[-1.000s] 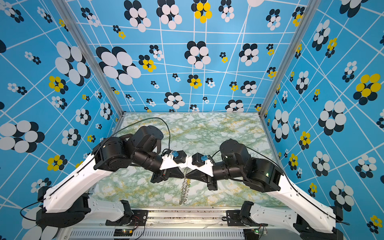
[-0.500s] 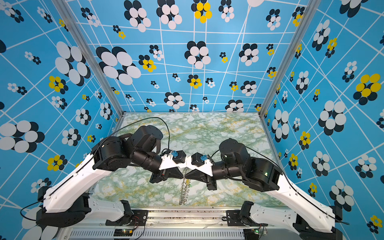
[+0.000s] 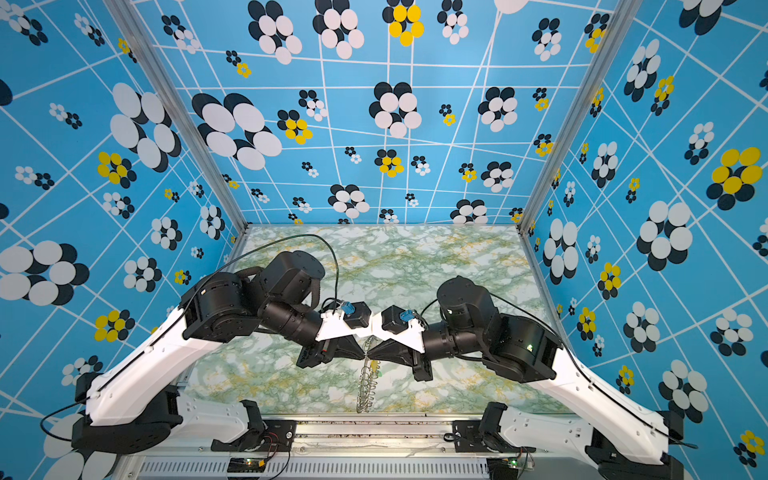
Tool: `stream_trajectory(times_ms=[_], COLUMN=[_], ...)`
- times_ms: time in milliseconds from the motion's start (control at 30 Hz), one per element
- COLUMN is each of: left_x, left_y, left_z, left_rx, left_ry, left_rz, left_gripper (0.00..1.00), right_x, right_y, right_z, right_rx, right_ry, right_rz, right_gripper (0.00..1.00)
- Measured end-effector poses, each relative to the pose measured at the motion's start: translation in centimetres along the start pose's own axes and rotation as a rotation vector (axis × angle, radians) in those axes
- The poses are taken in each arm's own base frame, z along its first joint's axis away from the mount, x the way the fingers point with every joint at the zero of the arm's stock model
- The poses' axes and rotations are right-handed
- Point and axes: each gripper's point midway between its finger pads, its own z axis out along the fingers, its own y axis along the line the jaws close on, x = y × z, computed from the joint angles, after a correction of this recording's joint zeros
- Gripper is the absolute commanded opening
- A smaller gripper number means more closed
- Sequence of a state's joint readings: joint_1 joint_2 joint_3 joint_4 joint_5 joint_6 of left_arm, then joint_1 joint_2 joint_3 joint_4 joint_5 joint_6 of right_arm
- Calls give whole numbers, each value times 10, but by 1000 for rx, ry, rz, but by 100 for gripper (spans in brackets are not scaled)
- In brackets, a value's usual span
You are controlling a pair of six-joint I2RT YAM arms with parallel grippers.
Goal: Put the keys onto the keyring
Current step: 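Open the right gripper and draw it back from the plate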
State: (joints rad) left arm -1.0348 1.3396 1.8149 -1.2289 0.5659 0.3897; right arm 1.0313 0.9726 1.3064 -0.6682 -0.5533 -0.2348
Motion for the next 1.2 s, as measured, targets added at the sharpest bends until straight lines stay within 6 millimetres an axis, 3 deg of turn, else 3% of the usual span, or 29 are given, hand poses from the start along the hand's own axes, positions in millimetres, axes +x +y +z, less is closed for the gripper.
stream_trajectory(times_ms=[267,533,733,1000,1200], left_x=[1,-17,-23,-19,-18], left_y=[7,19,27,34,36], left_z=[11,11,13,16,14], left_rx=[-5,-57,-88,-123,-137], left_ry=[-15,-83,-108,-99,-99], left_rz=[-26,10,17,26,34], left_gripper=[0,0,0,0,0], right_x=[-4,-13,4,14,20], right_y=[0,4,0,-9,-23], right_z=[2,-2,-12,-33,-43], right_rx=[2,-4,79,209,312], right_ry=[-66,-132,-111,-87,-33], right_rz=[17,10,47,63,62], right_gripper=[0,0,36,57,61])
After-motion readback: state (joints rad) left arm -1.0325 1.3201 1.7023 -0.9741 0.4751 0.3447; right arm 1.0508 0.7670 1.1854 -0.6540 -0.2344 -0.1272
